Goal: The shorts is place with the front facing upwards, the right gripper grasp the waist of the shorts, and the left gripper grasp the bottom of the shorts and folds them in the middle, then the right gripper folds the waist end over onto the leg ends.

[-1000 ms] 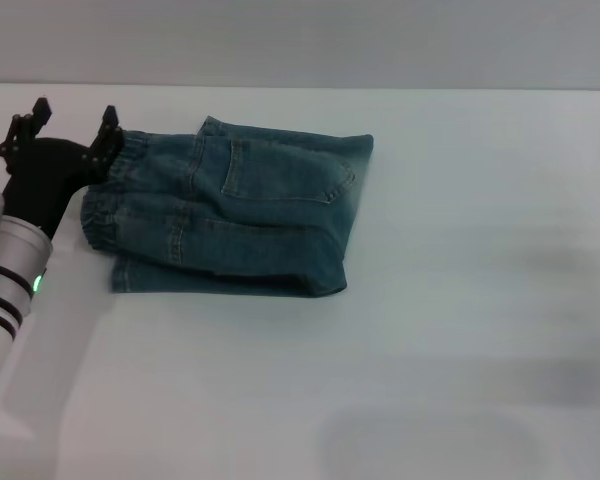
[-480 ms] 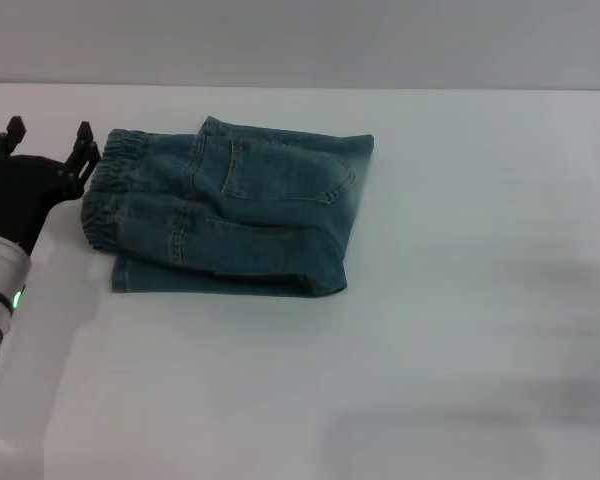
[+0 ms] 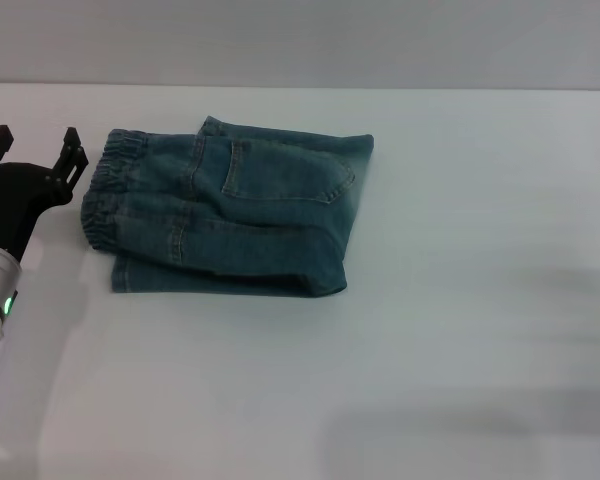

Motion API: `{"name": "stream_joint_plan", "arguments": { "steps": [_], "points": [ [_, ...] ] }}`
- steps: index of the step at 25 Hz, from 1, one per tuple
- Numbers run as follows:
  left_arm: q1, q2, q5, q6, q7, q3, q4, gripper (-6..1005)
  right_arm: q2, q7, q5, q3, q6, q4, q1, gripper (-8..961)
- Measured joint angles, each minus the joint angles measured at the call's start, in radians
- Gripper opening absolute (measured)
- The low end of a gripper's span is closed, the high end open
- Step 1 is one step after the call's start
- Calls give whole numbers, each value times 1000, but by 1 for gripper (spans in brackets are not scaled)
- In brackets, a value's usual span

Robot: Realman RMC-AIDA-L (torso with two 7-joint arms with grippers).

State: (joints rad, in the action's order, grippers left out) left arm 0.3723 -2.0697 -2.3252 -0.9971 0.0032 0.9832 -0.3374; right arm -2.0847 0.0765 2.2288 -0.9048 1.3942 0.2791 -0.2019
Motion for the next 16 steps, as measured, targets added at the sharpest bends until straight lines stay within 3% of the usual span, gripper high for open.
{"name": "stream_joint_plan", "arguments": {
  "steps": [16],
  "points": [
    [-5,0,1,-6,10,-8,2,810,0,-1,2,11,8,1,0,793]
  ]
}}
